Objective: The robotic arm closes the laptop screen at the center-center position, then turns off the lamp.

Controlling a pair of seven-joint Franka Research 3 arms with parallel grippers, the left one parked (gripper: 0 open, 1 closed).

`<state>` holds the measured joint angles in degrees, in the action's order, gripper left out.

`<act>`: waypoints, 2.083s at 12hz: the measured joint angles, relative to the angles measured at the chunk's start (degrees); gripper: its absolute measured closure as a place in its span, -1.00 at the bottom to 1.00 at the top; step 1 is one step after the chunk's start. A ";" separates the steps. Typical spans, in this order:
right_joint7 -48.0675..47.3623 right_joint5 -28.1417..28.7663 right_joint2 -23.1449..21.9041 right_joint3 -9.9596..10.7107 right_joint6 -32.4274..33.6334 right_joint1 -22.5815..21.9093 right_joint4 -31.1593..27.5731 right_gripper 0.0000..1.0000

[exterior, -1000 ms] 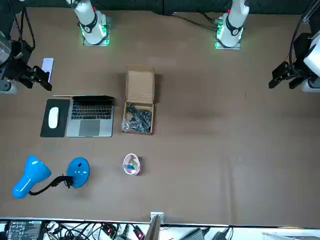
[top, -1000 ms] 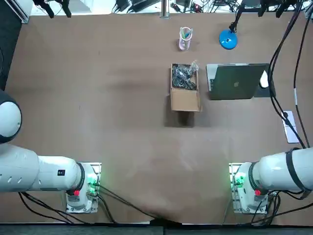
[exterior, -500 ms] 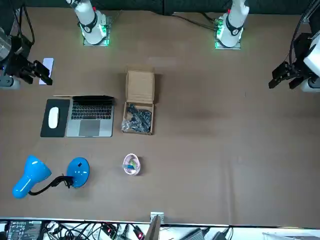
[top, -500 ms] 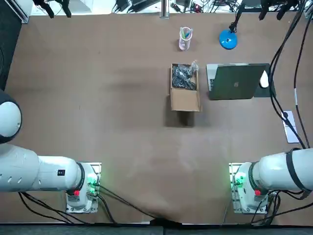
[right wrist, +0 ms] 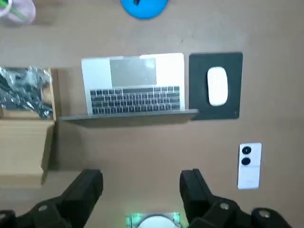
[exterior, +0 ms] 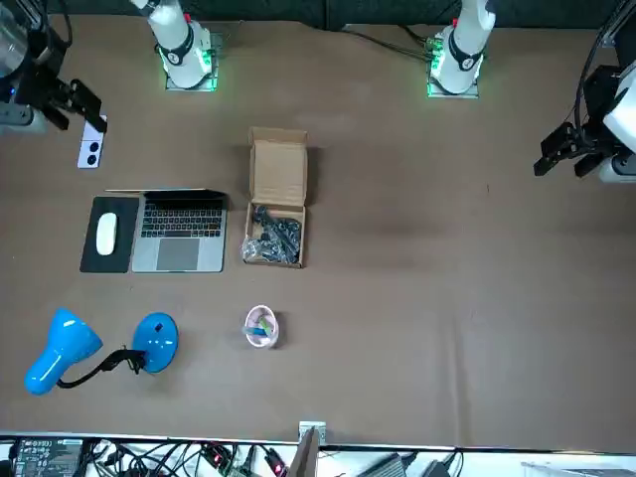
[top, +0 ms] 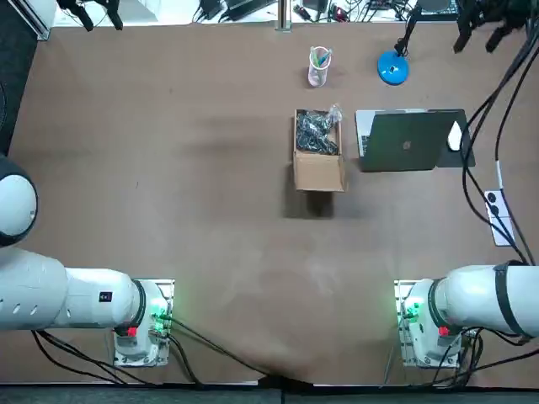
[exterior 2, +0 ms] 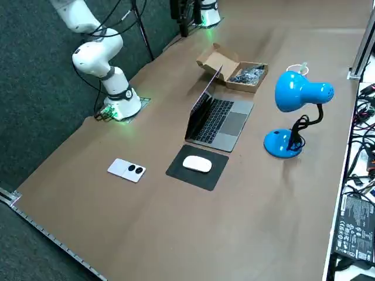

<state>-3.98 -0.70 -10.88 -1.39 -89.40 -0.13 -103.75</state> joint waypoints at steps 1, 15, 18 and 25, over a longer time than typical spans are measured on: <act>0.01 0.01 -2.10 0.00 -0.06 0.00 -2.55 -1.00; -0.01 1.00 -14.96 -0.40 -12.40 -1.99 -26.69 0.83; -0.09 1.01 -14.76 -0.40 -19.43 -2.27 -32.41 0.96; -0.17 1.01 -11.38 -0.40 -33.39 -2.30 -41.18 0.96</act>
<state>-4.15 0.31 -22.26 -1.79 -122.79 -2.43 -144.93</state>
